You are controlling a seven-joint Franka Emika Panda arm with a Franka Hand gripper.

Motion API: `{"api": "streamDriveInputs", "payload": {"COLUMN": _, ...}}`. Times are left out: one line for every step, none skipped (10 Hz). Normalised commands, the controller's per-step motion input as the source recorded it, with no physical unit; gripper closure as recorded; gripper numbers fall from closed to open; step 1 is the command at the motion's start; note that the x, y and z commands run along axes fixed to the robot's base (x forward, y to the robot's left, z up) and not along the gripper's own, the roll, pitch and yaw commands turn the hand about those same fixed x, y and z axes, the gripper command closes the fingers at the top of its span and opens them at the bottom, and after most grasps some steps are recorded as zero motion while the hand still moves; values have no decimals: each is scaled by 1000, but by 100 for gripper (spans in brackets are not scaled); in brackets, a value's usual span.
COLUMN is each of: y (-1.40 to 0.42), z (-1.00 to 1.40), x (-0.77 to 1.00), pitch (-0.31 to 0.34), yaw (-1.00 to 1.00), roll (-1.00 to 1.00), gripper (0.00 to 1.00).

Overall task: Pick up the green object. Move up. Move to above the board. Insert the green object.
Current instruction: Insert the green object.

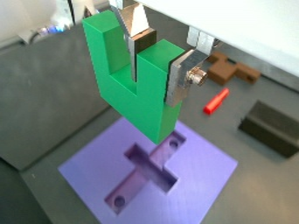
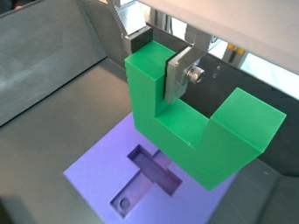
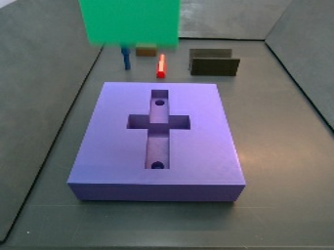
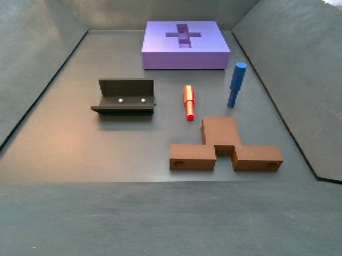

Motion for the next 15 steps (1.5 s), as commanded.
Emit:
{"api": "streamDriveInputs", "payload": {"y": 0, "z": -829, "x": 120, "pitch": -71, "yaw": -9, "roll": 234, "gripper": 100}}
{"api": "streamDriveInputs", "payload": {"y": 0, "z": -809, "x": 257, "pitch": -80, "yaw": 0, "roll": 200, "gripper": 100}}
{"api": "streamDriveInputs", "payload": {"y": 63, "z": -866, "x": 37, "pitch": -121, "yaw": 271, "roll": 126, "gripper": 100}}
{"api": "streamDriveInputs", "payload": {"y": 31, "z": -694, "x": 0, "pitch": -190, "yaw": 526, "roll": 0, "gripper": 100}}
{"api": "streamDriveInputs", "payload": {"y": 0, "z": -680, "x": 0, "pitch": -151, "yaw": 420, "roll": -1, "gripper": 100}}
{"api": "streamDriveInputs", "payload": {"y": -3, "z": -629, "x": 0, "pitch": -117, "yaw": 0, "roll": -56, "gripper": 100}}
{"api": "streamDriveInputs", "payload": {"y": -29, "z": -546, "x": 189, "pitch": -69, "yaw": -143, "roll": -86, "gripper": 100}}
{"api": "streamDriveInputs", "payload": {"y": 0, "z": -417, "x": 397, "pitch": 0, "yaw": -451, "roll": 0, "gripper": 100}}
{"api": "streamDriveInputs", "payload": {"y": 0, "z": -300, "x": 291, "pitch": 0, "yaw": -731, "roll": 103, "gripper": 100}}
{"api": "streamDriveInputs", "payload": {"y": 14, "z": -223, "x": 171, "pitch": 0, "yaw": -346, "roll": 50, "gripper": 100}}
{"api": "streamDriveInputs", "payload": {"y": 0, "z": -160, "x": 111, "pitch": 0, "yaw": 0, "roll": 1, "gripper": 100}}
{"api": "streamDriveInputs", "payload": {"y": 0, "z": -97, "x": 123, "pitch": 0, "yaw": 83, "roll": 36, "gripper": 100}}
{"api": "streamDriveInputs", "payload": {"y": -23, "z": -169, "x": 34, "pitch": -10, "yaw": 283, "roll": 83, "gripper": 100}}
{"api": "streamDriveInputs", "payload": {"y": -80, "z": -169, "x": 49, "pitch": -31, "yaw": 389, "roll": 60, "gripper": 100}}
{"api": "streamDriveInputs", "payload": {"y": -91, "z": -191, "x": 123, "pitch": -14, "yaw": 340, "roll": 10, "gripper": 100}}
